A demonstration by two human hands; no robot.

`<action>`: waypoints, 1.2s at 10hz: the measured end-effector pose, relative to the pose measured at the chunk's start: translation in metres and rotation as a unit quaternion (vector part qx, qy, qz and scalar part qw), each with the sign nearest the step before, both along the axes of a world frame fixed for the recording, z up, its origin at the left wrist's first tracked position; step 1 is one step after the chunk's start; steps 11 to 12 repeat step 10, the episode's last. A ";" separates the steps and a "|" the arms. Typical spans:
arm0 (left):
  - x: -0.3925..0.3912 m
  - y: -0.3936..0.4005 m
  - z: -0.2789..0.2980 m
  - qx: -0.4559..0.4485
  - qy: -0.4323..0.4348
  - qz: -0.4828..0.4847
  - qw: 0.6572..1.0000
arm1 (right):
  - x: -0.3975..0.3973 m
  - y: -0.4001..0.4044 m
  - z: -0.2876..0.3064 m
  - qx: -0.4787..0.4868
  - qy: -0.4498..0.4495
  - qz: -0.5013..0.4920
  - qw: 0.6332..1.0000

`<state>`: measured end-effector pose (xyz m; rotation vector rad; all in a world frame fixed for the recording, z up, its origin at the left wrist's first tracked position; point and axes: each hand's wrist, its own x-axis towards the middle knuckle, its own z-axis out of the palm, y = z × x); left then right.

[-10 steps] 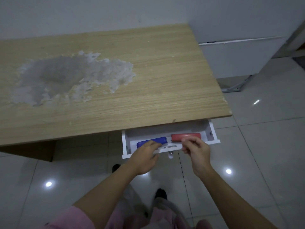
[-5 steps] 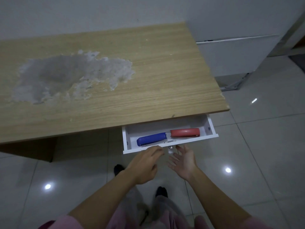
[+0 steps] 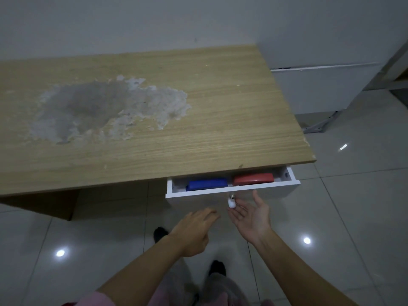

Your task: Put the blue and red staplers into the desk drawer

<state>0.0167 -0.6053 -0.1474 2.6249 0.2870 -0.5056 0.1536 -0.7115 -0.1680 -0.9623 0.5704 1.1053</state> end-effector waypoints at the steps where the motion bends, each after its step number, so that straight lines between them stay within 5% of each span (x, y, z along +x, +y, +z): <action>1: 0.003 0.007 -0.003 -0.022 0.012 0.051 0.998 | 0.004 0.011 0.002 0.018 0.013 -0.029 0.999; 7: 0.010 0.029 -0.005 -0.128 -0.008 0.187 0.974 | 0.043 0.066 0.010 0.038 0.041 -0.122 0.991; 10: 0.020 0.036 0.022 -0.097 -0.008 0.176 0.980 | 0.037 0.066 0.022 -0.114 -0.067 -0.017 0.991; 12: 0.020 0.036 0.022 -0.097 -0.008 0.176 0.980 | 0.037 0.066 0.022 -0.114 -0.067 -0.017 0.991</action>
